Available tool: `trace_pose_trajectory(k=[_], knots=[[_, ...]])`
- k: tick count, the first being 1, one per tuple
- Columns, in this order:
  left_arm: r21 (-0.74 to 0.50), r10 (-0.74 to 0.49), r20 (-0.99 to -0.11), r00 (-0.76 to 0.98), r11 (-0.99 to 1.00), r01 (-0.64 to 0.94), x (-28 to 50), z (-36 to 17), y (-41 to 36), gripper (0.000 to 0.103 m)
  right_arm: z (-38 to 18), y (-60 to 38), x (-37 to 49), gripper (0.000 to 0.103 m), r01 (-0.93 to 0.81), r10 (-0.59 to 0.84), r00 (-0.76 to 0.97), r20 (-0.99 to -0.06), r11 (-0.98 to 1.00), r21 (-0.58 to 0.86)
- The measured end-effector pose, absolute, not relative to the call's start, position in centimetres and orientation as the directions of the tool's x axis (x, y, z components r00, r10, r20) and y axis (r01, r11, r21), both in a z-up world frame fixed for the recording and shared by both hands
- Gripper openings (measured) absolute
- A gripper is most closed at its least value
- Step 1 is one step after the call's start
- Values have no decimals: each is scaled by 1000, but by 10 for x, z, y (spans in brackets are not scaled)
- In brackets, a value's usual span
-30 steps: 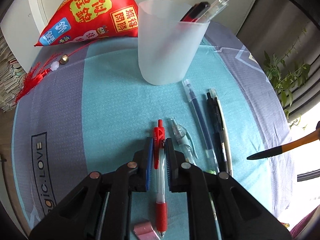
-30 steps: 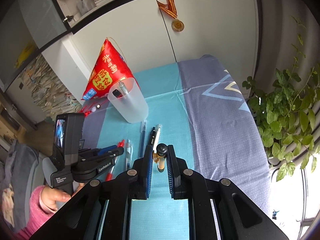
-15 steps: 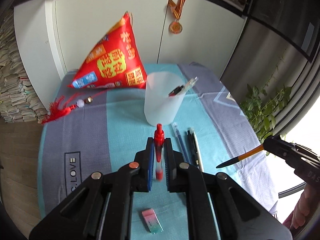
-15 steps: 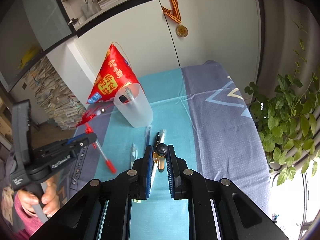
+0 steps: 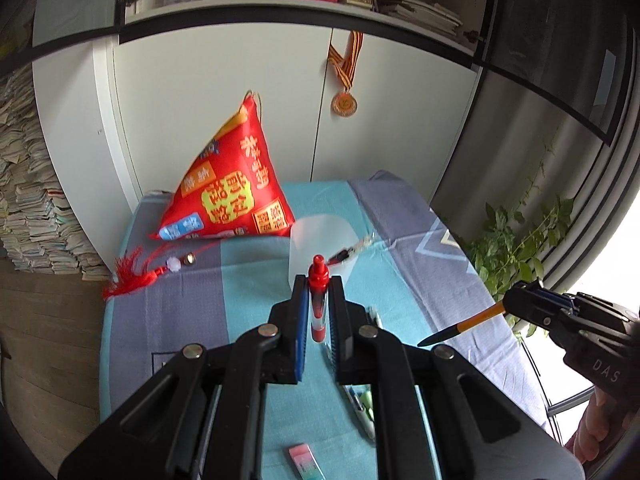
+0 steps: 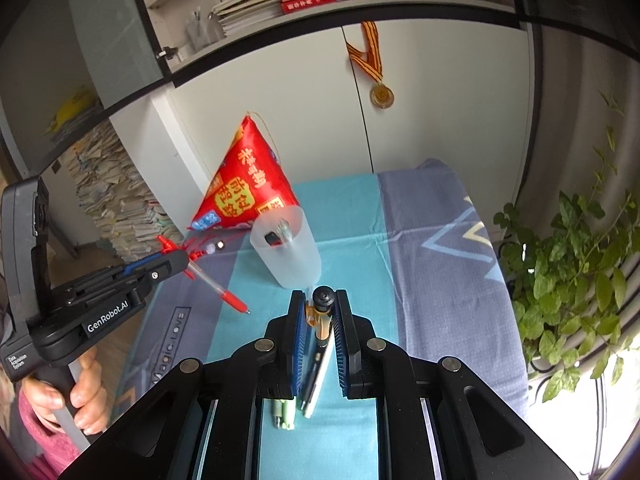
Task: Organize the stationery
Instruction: 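Carry orange pencil with right tool while left tool carries red pen to cup, then drop orange pencil into cup with right tool while left tool drops red pen in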
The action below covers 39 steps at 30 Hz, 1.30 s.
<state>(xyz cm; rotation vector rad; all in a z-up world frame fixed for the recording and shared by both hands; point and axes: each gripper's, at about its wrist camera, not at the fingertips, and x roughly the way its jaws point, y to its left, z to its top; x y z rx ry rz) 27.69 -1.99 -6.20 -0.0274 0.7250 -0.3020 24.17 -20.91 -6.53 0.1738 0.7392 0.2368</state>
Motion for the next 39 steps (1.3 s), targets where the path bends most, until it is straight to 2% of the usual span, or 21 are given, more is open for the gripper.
trace_pose_trajectory(k=[9,20,39], knots=[[-96,-267,-577,772,961,260,289,-22,-20,8,-31,-194,259,15,-188,280,758,-590,959,213],[-80,-263,-585,767,960,268,322,-19,-30,8,4,-176,306,15,-219,297,793,-532,954,206],[-89,-259,-685,681,957,275,374,-73,-36,8,-56,-160,379,15,-219,332,683,-651,943,251]])
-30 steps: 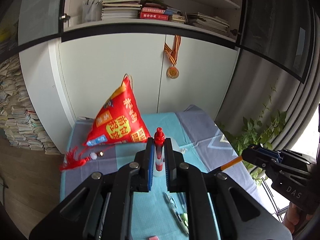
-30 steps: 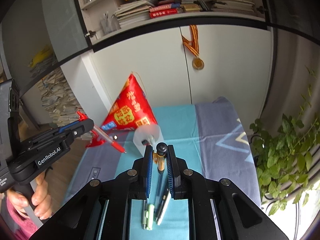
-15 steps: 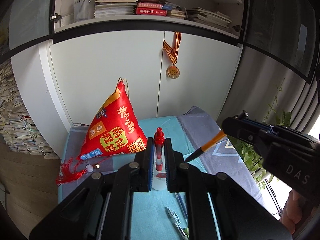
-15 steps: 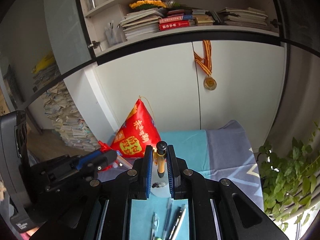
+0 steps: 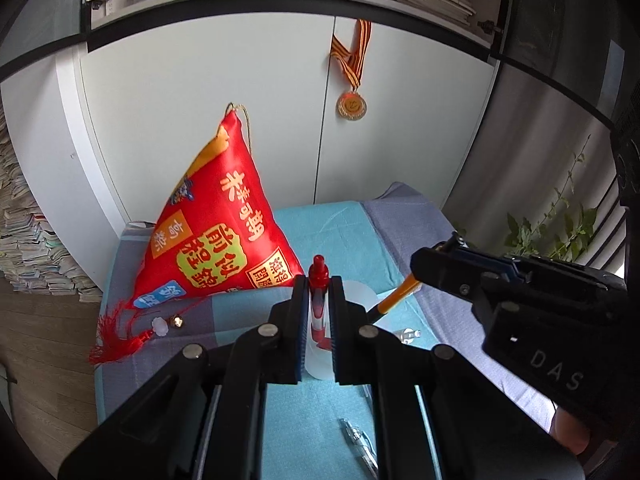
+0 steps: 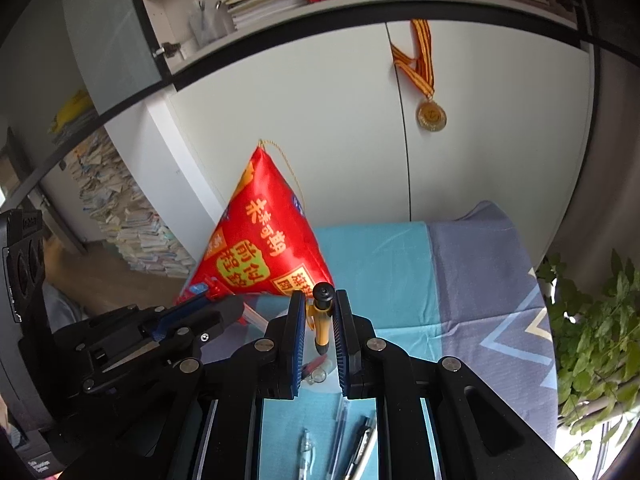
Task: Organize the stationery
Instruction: 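Drop orange pencil into cup with right tool while left tool drops red pen in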
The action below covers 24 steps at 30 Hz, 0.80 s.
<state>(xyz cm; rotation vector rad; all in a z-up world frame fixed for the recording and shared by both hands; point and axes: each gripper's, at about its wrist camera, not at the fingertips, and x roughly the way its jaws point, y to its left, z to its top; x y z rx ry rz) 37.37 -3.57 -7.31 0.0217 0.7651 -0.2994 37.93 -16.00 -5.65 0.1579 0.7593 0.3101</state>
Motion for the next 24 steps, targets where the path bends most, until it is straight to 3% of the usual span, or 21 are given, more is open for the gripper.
trace_pose_trajectory(k=[16,24], knots=[[-110,-254,-758,600,958,266,384,-105,-37,8,-93,-154,396,15,-201,340,612,-714,940,275],[-119,-262,-747,612,957,264,378,-99,-34,10,-89,-155,390,15,-201,360,603,-712,932,301]])
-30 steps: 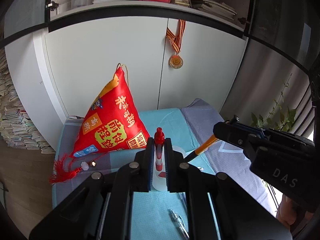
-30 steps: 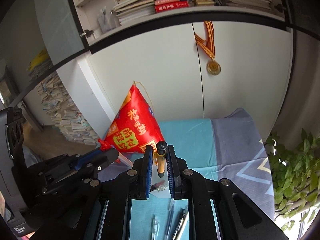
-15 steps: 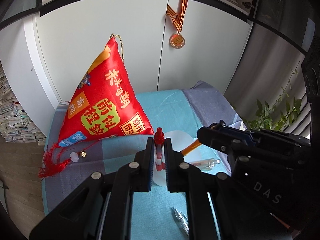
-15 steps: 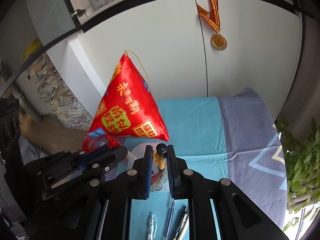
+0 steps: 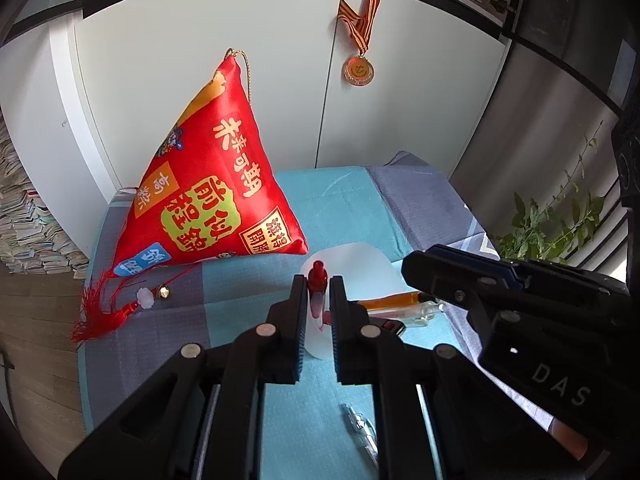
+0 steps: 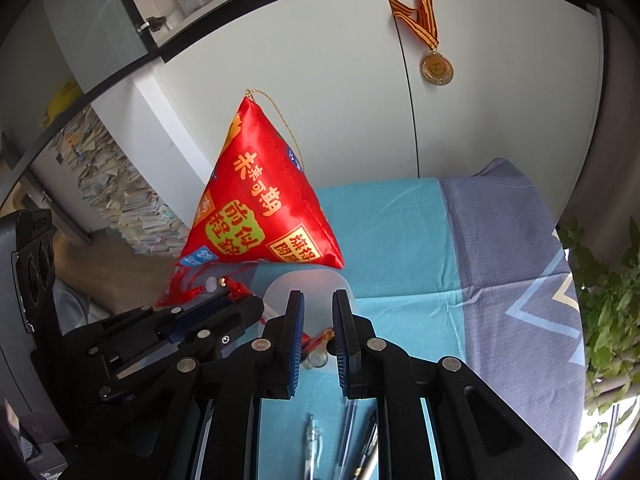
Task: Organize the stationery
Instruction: 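Drop orange pencil into cup with right tool while left tool drops red pen in, then move both tools back down toward the remaining pens on the cloth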
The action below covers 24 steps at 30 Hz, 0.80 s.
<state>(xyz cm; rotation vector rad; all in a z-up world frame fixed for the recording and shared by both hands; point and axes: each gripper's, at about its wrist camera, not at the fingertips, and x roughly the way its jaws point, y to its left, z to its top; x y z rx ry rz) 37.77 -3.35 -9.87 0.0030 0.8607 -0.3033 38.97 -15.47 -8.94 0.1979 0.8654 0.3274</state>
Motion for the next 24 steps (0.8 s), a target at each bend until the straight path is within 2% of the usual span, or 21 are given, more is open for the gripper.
trace_pose_trajectory(k=[5,14,24], knots=[[-118,-259,-727,636,959,256,368,-88,-29,21,-80,-162,377,15,-192,355,623,-696,933,305],[-127,-247,-699,671,966,223,343,-77,-12,28,-74,-183,346,15,-152,314,649,-693,946,287],[-131,-247,-792,559,962,238,313,-134,-16,29,-129,-203,321,15,-75,277,554,-785,956,285]])
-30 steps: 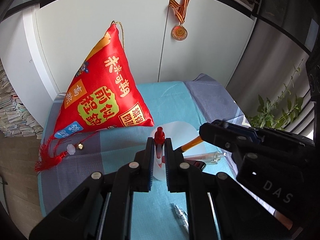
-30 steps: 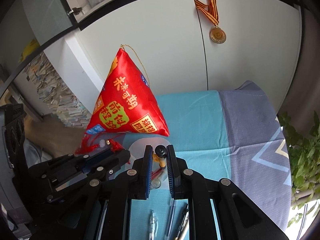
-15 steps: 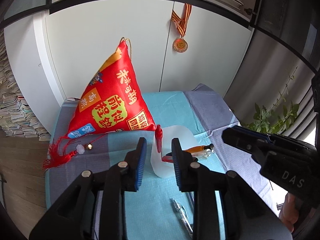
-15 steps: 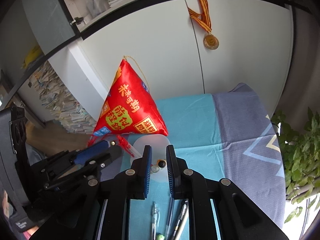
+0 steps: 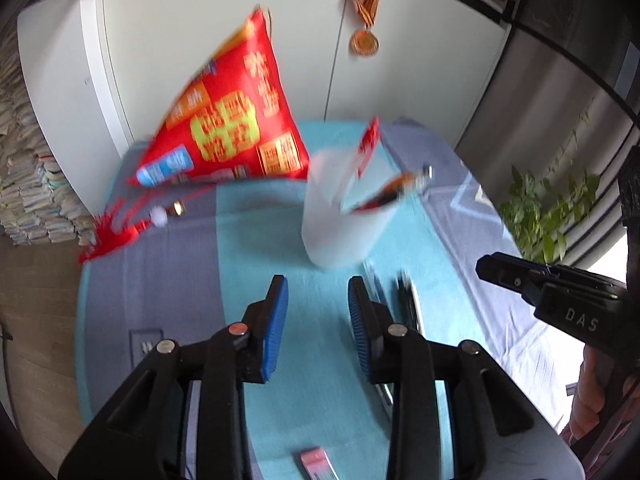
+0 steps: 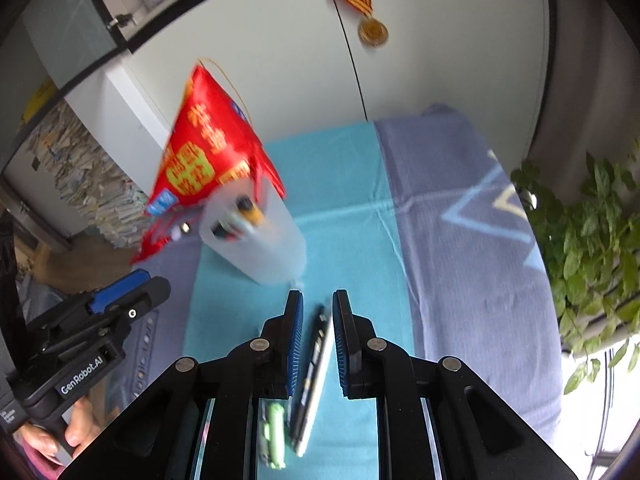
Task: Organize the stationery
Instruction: 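Move both tools back down toward the remaining pens on the cloth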
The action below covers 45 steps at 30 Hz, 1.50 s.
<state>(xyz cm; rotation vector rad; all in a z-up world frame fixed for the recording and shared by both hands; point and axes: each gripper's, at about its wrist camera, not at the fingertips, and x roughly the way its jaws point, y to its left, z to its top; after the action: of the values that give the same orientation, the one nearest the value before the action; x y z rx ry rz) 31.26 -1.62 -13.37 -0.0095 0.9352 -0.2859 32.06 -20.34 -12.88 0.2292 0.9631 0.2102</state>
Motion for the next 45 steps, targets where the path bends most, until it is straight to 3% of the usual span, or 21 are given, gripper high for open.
trace_pose_trajectory(k=[16,25,31,35,40,42,44,45], knots=[[-64,-182,-882,435,960,272,293,-203,-55,29,-193,-186,296,15,-69,261,405,-877,964,255],[1,-133,-871,473,962,273,294,-204,-58,40,-198,-181,291,15,-83,239,383,-892,971,224],[-23,-133,-881,455,971,240,298,-203,-50,50,-206,-170,295,15,-85,196,374,-906,981,177],[-72,-162,-911,380,968,239,302,-210,-55,52,-208,-170,296,15,-58,89,379,-921,996,72],[-11,-123,-900,419,965,260,296,-210,-60,53,-208,-183,294,15,-28,176,370,-912,984,179],[11,-107,-897,430,964,264,294,-209,-59,45,-207,-186,291,15,-33,205,366,-908,978,207],[15,-108,-895,432,962,272,294,-208,-55,26,-206,-185,289,15,-48,206,366,-907,978,203],[24,-99,-895,434,963,269,294,-208,-51,25,-205,-185,287,15,-54,209,368,-906,977,204]])
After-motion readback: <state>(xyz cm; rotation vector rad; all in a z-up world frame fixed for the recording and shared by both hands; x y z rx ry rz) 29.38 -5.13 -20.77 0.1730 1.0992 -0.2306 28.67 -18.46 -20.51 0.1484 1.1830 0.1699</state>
